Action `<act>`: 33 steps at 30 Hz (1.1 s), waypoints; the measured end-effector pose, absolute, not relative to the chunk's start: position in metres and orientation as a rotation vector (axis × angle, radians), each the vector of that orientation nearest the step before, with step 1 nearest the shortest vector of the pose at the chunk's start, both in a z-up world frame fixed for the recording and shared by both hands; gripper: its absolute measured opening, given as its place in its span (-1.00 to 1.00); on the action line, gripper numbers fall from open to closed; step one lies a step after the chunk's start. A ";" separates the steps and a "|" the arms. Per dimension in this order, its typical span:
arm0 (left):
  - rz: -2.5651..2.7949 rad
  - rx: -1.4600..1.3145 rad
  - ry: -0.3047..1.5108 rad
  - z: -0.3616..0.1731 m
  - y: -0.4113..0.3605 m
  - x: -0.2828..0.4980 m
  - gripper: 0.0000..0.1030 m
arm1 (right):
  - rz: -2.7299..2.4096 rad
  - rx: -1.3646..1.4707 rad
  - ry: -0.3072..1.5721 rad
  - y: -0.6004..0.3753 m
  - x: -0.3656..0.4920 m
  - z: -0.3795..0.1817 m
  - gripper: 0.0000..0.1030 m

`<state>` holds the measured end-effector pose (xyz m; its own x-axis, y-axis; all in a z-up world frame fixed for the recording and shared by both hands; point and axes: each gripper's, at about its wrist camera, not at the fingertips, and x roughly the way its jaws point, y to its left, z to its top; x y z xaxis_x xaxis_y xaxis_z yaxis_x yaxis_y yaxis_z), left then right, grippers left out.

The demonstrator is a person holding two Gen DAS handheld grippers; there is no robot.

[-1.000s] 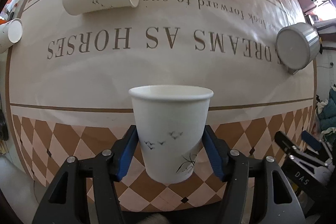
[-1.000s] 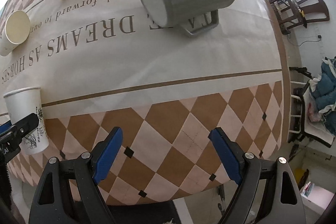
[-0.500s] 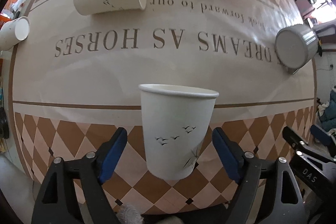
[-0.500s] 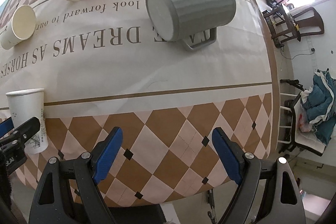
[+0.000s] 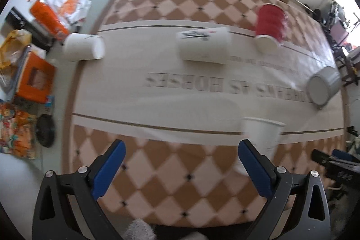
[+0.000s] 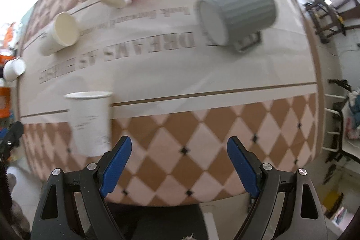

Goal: Flip cup upright
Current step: 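Grasp the white cup with the right tool while the left tool releases it, then carry the upright white cup with the right tool down toward the cloth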

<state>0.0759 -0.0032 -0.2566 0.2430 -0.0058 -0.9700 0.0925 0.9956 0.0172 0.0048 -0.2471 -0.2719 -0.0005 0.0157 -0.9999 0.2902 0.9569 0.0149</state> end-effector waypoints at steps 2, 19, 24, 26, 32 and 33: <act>-0.020 0.080 1.320 -0.265 0.015 0.074 0.98 | -0.179 0.249 1.568 -0.232 0.010 -0.274 0.71; 0.098 0.064 1.449 -0.331 0.052 0.067 0.98 | -0.073 0.270 1.654 -0.157 0.054 -0.323 0.47; 0.091 0.072 1.459 -0.337 0.050 0.068 0.98 | -0.060 0.175 1.655 -0.142 0.059 -0.326 0.21; 0.092 0.074 1.466 -0.339 0.049 0.068 0.98 | -0.052 0.146 1.656 -0.137 0.059 -0.327 0.21; 0.078 0.070 1.479 -0.344 0.048 0.073 0.98 | -0.051 0.089 1.657 -0.128 0.066 -0.327 0.38; 0.076 0.071 1.483 -0.346 0.048 0.073 0.98 | -0.050 0.092 1.655 -0.127 0.069 -0.327 0.46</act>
